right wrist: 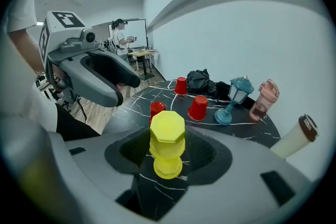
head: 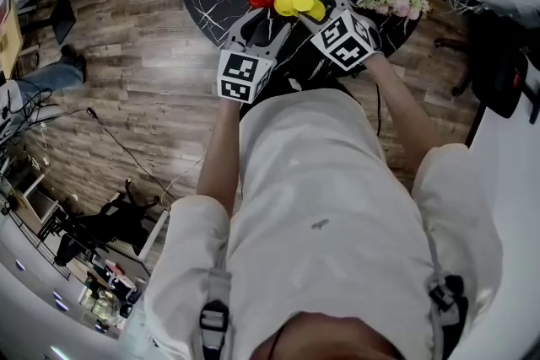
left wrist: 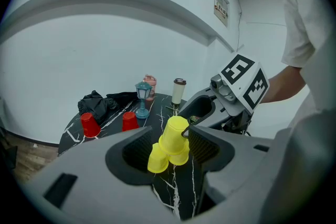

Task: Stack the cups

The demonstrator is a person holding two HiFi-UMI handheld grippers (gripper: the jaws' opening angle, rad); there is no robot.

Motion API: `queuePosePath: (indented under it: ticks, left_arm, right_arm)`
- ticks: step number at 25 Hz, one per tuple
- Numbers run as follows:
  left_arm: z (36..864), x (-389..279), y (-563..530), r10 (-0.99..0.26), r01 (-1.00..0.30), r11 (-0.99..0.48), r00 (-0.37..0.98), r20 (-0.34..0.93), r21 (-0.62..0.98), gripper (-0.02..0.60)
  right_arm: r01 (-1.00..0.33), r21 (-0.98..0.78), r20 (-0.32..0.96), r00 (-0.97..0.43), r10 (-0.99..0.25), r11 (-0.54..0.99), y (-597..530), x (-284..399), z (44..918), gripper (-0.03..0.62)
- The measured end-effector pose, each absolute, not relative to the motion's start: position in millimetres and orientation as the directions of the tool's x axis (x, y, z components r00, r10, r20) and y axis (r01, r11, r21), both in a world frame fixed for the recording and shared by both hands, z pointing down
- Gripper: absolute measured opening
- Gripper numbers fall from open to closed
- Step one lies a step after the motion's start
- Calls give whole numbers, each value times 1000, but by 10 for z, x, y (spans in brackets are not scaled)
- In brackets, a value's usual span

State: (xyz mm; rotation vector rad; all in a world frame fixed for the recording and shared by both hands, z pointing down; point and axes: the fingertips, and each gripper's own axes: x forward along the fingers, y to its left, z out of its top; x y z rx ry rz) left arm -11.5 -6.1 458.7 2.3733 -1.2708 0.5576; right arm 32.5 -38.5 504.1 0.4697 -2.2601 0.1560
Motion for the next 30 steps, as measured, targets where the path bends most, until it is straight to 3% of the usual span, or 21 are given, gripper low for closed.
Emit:
queuePosePath:
  ticks: [18,30]
  left_arm:
    - [4614,-150,-85,-693,-851,-503,500,519,147,213]
    - [4574,-169,-80,-704,-862,-490,480,524,132,213]
  right_arm:
    - [-354,38,746,-612,-263,934,-315,295,5147,218]
    - [-367,30,721,-637,-274,930,-321,343,5058,259]
